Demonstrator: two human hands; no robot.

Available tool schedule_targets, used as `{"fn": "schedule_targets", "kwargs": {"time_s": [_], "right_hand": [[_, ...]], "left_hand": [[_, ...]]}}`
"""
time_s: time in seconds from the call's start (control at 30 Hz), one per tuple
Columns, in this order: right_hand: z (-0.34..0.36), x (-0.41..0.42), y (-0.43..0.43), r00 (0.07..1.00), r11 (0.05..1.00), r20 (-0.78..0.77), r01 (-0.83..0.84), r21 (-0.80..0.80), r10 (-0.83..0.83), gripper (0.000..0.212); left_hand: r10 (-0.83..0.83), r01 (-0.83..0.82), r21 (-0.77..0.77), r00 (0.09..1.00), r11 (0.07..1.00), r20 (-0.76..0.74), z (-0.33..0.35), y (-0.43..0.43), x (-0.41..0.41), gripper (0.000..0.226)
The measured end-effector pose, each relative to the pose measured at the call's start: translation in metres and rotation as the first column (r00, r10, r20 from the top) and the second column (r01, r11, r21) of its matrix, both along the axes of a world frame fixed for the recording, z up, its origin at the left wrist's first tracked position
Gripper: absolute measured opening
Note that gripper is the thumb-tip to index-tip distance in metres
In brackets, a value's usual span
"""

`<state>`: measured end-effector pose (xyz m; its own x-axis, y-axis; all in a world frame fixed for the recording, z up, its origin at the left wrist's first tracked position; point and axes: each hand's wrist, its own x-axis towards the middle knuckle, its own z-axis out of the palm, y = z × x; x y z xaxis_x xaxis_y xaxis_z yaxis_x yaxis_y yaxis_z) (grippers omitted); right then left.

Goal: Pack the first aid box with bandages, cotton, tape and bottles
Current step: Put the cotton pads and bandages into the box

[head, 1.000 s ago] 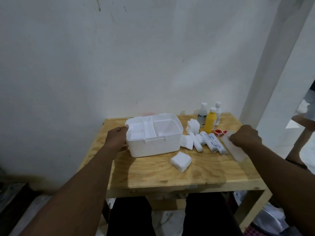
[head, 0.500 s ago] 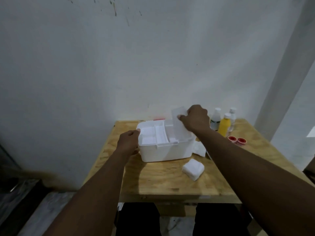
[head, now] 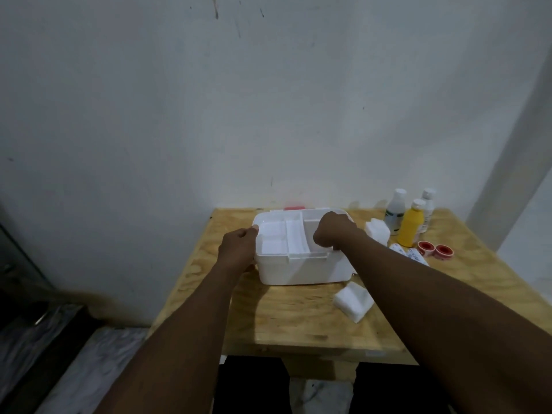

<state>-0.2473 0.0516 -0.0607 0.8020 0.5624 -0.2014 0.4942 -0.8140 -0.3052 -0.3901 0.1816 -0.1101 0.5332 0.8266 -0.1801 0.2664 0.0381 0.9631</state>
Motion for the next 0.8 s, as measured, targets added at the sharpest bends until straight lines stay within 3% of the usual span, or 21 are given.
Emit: {"fn": "schedule_targets", "kwargs": {"time_s": [0.13,0.3,0.43,0.53,0.7,0.8], "right_hand": [[0.02,-0.006,0.0,0.994,0.999,-0.109,0.024,-0.04,-0.029,0.039],[0.02,-0.008,0.006,0.88,0.949,-0.445,0.266,0.168,-0.167,0.028],[0.006,-0.001,0.013,0.759,0.863,-0.629,0.424,0.276,-0.172,0.057],[0.001,0.002,0.019,0.723,0.864,-0.677,0.422,0.274,-0.139,0.077],[-0.005,-0.004,0.028,0.619,0.803,-0.785,0.467,0.372,0.004,0.069],[-0.006,-0.004,0.028,0.624,0.795,-0.781,0.476,0.375,-0.005,0.067]], "left_hand": [[-0.002,0.002,0.005,1.0,1.0,0.002,0.0,0.0,0.0,0.023],[-0.003,0.003,0.016,1.0,1.0,0.001,0.002,-0.002,-0.001,0.023],[0.001,-0.001,0.012,1.0,1.0,0.004,0.003,-0.003,-0.001,0.025],[0.003,-0.003,0.011,1.0,1.0,0.002,0.004,-0.004,-0.001,0.025],[0.002,-0.002,0.012,1.0,1.0,-0.006,0.006,-0.006,-0.001,0.023],[-0.002,0.002,0.01,1.0,1.0,-0.011,0.007,-0.006,-0.002,0.023]]}}
